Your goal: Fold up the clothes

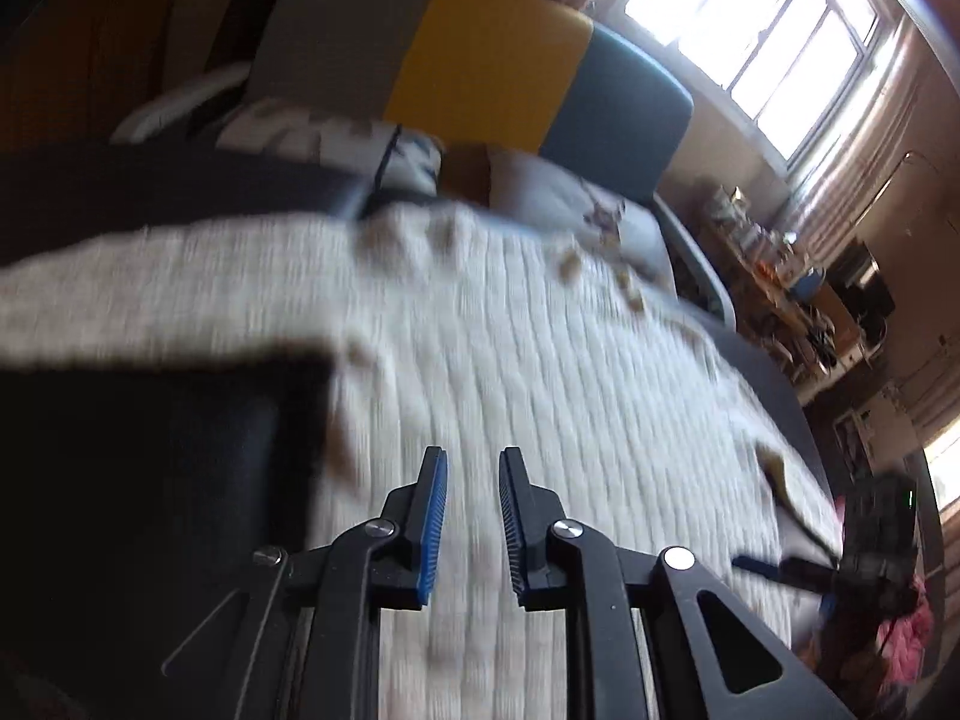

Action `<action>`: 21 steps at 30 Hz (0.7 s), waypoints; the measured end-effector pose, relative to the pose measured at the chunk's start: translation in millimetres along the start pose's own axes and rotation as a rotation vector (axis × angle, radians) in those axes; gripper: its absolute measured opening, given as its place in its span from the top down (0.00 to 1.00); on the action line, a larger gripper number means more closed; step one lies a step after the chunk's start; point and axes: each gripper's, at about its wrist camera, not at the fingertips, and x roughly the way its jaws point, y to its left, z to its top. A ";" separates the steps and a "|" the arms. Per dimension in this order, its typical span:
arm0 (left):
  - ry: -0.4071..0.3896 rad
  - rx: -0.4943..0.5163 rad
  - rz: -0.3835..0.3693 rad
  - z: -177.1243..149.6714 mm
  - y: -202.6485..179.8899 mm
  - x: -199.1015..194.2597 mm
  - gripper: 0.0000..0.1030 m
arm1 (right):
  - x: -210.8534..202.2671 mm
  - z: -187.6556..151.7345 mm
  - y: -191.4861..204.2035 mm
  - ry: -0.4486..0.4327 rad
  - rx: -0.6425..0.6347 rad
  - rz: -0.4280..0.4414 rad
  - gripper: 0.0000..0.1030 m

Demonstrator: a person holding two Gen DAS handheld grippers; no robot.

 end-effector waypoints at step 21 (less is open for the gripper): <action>-0.002 0.002 0.209 79.4 75.8 119.1 0.92 | 110.3 105.3 30.8 -0.021 -0.246 -0.232 0.00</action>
